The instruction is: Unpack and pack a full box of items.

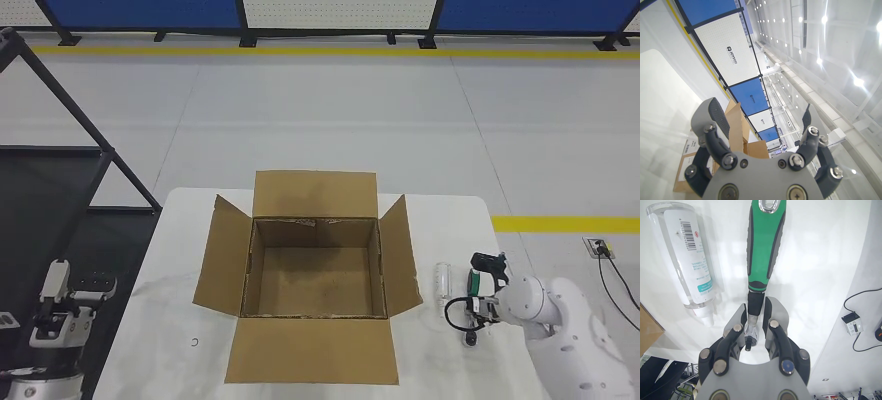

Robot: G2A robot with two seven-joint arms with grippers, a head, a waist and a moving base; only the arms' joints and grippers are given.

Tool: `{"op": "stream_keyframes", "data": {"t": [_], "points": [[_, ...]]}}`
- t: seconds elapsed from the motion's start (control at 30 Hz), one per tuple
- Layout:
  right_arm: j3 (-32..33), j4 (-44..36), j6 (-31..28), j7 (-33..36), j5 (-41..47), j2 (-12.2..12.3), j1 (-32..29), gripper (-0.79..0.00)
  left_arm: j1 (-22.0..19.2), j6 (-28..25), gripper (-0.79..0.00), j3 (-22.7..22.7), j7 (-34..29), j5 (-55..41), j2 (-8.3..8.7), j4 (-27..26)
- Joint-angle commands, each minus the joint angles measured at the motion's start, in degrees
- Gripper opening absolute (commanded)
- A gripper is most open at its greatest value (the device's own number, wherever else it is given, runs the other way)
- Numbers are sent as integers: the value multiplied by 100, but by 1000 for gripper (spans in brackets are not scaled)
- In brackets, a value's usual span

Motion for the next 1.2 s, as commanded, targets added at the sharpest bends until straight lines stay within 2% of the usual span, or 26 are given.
{"op": "stream_keyframes", "data": {"t": [0.0,0.17,0.23,0.27,0.47,0.6,0.83,0.97,1.1,1.17], "points": [[-27,31,14,3,1,-2,20,-542,9,-5,0,-19,8,-11,-2,0],[-109,144,44,-8,-8,-11,92,-582,21,-18,0,-60,10,-46,-5,-1],[-133,181,54,-9,-5,-13,119,-739,27,-20,0,-76,14,-60,-6,-1],[-135,199,62,-19,8,-14,132,-785,29,-25,0,-84,14,-59,-7,-6],[211,27,94,-260,326,24,76,-785,54,-43,0,-117,12,-79,-12,-14],[1044,-911,-94,-583,963,119,-382,-785,63,-48,0,-130,5,-90,-15,-29],[2384,-3500,-315,-917,2479,175,-1524,-785,63,-59,0,-124,22,-139,-23,-22],[2702,-4551,-411,-1255,3232,158,-1872,-785,83,-53,0,-123,107,-198,-35,-3],[2545,-5299,-619,-1635,3683,138,-2111,-785,131,-39,0,-131,243,-345,-55,19],[2497,-5425,-630,-1776,3756,133,-2181,-785,158,-27,0,-153,272,-368,-61,25]]}}
